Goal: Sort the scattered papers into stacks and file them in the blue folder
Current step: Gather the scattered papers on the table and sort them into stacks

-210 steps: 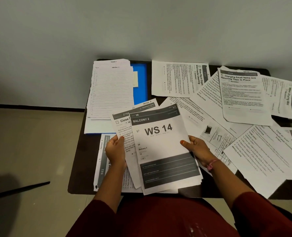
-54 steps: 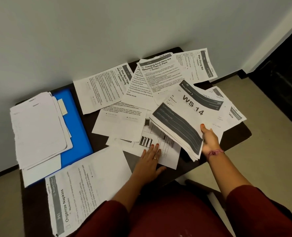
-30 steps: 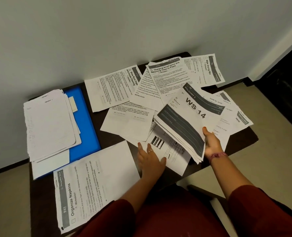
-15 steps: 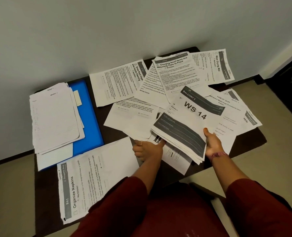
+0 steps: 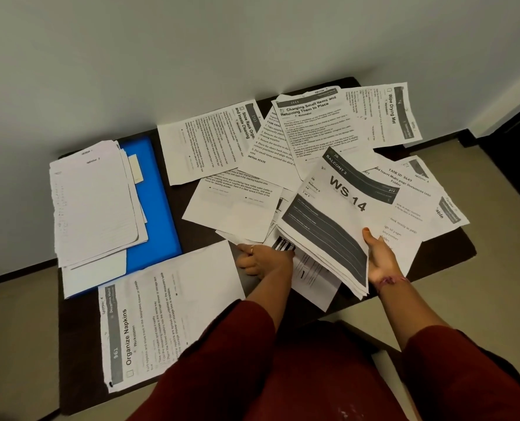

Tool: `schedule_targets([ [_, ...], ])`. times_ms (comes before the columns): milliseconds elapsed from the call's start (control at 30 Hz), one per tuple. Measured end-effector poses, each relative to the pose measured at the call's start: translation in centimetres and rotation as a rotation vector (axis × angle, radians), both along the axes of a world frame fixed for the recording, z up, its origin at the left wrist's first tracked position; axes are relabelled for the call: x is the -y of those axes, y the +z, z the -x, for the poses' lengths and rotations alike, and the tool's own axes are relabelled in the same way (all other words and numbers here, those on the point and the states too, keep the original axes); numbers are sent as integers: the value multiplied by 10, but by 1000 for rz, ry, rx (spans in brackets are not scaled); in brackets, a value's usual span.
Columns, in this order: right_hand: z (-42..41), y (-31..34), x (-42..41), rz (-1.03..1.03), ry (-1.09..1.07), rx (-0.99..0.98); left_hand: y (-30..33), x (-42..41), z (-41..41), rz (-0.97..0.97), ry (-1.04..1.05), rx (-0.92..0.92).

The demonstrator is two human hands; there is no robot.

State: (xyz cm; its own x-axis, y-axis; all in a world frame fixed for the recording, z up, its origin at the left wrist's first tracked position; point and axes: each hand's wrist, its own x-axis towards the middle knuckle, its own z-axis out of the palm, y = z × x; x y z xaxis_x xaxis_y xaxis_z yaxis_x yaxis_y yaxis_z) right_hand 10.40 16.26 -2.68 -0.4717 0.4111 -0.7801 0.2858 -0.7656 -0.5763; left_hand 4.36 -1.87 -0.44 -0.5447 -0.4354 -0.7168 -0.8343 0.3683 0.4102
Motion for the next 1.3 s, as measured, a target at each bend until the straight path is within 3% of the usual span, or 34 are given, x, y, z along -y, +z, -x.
schedule_targets([
  [133,-1,-1,0,25,-6,-32,-7,5,1,-77,67,-52],
  [300,-1,2,1,24,10,-31,-23,19,-4,-225,335,-180],
  [667,-1,6,4,5,-17,-22,11,70,-20,-708,470,-180],
  [900,3,7,9,-49,1,-2,43,127,-39,-691,196,-315],
  [1300,10,5,16,-173,5,67,56,234,-30,-538,93,-324],
])
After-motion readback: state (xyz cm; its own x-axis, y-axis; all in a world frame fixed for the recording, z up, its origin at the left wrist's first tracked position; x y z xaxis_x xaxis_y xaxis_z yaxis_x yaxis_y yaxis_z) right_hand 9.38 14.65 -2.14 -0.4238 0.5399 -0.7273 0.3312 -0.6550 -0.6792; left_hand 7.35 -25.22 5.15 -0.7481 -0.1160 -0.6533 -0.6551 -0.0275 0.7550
